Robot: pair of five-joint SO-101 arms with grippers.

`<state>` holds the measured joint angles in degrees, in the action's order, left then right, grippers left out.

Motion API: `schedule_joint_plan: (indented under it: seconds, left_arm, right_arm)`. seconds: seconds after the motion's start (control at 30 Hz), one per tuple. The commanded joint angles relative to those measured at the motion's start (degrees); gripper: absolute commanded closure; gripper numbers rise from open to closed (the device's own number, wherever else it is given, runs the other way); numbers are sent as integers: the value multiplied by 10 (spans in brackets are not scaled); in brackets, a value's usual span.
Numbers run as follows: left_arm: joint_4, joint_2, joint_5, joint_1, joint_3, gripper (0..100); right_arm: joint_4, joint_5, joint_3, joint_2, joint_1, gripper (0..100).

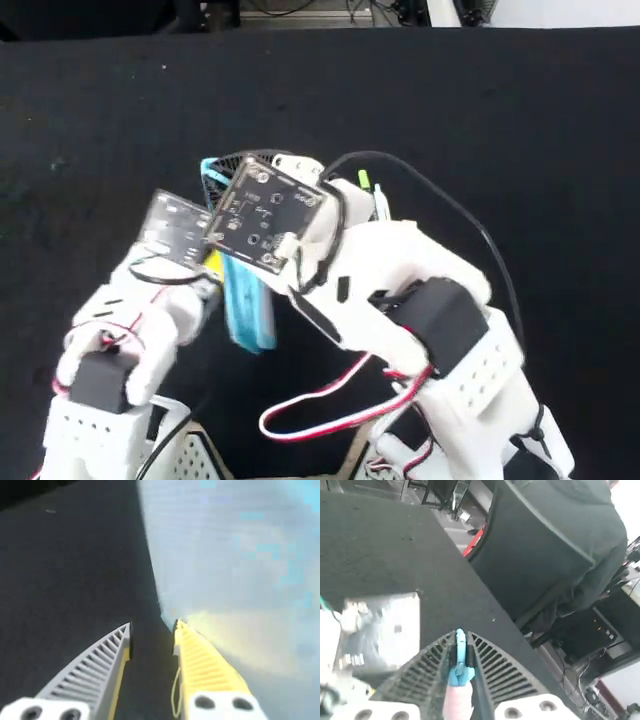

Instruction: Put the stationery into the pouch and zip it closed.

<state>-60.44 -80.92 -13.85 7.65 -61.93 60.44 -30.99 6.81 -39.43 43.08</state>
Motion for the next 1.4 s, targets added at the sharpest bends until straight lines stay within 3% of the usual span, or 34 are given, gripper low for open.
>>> schedule_joint_plan:
  seconds: [0.0, 0.17, 0.43, 0.7, 0.97, 1.37]
  left_arm:
    - [4, -4, 19, 41, -15, 848]
    - [3, -4, 22, -4, -19, 848]
    - [-21, -4, 62, -9, -19, 848]
    - [6, -4, 76, -5, -58, 848]
    - [-10, -5, 77, -38, -35, 848]
    - [-101, -5, 76, -181, 123, 847]
  right_arm:
    - [-31, -4, 12, 1, 4, 987]
    - [-34, -4, 14, 0, 4, 987]
    - [-39, -4, 15, 4, 6, 987]
    - [-149, 1, 123, 0, 52, 987]
    - [10, 3, 149, -144, 60, 988]
    - [22, 37, 238, -270, 119, 988]
